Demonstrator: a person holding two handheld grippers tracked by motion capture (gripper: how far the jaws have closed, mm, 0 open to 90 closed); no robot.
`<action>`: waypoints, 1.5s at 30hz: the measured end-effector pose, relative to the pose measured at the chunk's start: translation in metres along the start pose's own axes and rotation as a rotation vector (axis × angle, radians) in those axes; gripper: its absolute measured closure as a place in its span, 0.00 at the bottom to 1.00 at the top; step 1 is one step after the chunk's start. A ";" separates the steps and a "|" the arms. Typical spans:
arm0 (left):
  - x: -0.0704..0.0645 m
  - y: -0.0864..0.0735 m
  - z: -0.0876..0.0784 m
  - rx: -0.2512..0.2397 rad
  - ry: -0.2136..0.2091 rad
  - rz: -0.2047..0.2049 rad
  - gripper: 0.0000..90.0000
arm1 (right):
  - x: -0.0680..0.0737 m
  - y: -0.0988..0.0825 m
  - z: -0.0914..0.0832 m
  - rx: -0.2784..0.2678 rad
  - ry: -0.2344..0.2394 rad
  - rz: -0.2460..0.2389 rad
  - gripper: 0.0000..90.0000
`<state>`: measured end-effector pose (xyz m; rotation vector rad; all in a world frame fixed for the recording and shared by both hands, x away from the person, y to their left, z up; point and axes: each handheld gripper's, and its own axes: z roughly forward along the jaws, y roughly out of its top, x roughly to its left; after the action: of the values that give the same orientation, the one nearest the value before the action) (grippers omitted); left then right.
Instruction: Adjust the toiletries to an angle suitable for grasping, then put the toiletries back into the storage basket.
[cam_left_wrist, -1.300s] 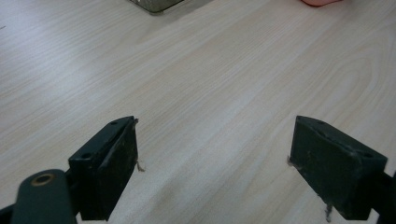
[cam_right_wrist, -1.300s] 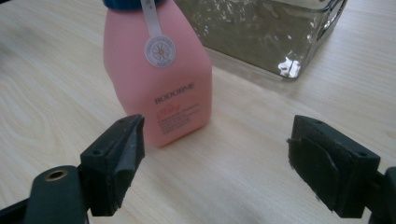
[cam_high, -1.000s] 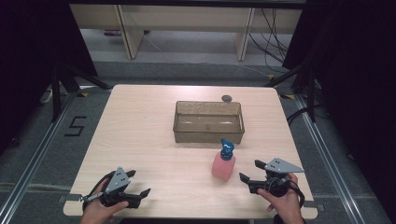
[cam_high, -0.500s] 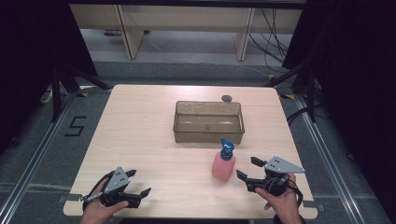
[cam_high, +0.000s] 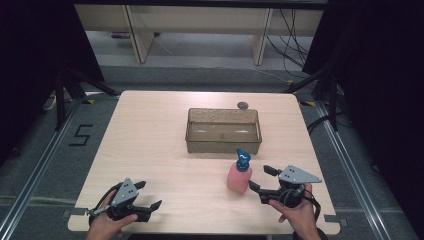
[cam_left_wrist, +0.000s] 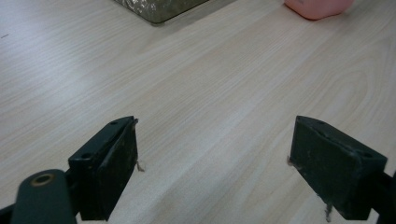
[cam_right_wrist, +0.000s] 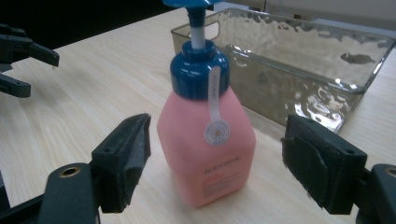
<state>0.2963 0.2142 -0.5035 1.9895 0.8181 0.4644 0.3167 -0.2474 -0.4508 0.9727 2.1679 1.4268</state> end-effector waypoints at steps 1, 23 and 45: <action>0.001 0.000 -0.001 0.012 0.003 0.008 0.16 | 0.002 0.001 0.000 0.008 0.004 0.009 0.27; 0.001 0.002 -0.001 -0.006 -0.007 0.005 0.16 | 0.002 0.022 0.037 0.001 0.031 -0.079 0.29; -0.001 0.002 -0.001 -0.004 -0.011 0.005 0.16 | -0.003 0.026 0.054 -0.003 0.042 -0.061 0.33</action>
<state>0.2959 0.2132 -0.5011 1.9887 0.8050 0.4574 0.3618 -0.2074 -0.4498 0.8750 2.2053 1.4338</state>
